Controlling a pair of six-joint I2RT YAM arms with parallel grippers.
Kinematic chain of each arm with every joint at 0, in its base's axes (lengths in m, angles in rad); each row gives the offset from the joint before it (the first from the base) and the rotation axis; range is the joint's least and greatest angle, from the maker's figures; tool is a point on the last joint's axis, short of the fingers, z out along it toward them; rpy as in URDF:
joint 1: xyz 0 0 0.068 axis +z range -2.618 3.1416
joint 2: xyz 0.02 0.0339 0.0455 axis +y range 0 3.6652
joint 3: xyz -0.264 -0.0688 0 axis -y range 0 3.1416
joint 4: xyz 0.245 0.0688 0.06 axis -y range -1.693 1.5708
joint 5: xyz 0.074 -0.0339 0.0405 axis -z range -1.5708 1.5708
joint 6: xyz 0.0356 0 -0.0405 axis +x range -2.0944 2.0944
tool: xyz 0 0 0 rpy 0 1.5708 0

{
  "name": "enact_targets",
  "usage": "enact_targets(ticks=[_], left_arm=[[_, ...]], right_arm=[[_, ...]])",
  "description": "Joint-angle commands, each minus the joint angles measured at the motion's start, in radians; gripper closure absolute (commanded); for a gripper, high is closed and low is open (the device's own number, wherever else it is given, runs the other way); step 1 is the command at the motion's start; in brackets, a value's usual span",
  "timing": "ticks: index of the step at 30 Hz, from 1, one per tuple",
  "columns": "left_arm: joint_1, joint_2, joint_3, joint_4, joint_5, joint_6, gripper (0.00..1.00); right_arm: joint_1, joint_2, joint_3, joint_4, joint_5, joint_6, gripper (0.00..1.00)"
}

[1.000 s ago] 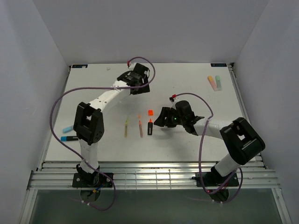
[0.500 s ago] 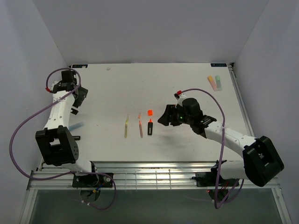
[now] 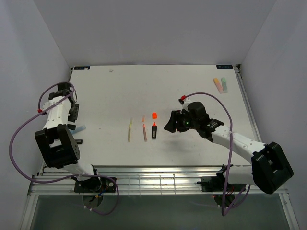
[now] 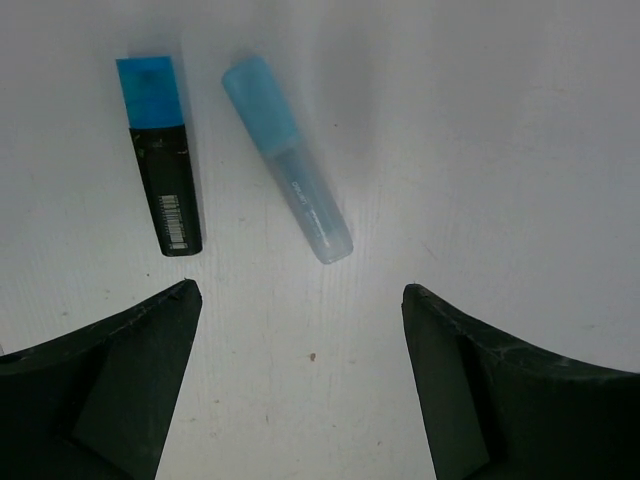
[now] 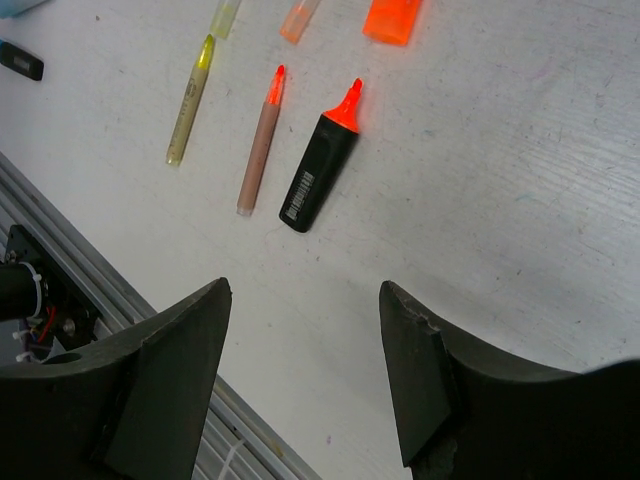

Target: Open the pen caps

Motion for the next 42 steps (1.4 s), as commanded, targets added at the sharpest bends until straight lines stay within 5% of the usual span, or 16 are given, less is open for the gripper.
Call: enact_targets(ticks=[1,42], left_arm=[[0.023,0.004,-0.044,0.018,-0.027,-0.059,0.08],[0.094,0.331,-0.028,0.196,0.027,-0.026,0.13]], right_arm=[[-0.008,-0.012,0.015,-0.016,-0.011,-0.034,0.33],[-0.022,0.046,0.025,0.036,-0.034,-0.029,0.33]])
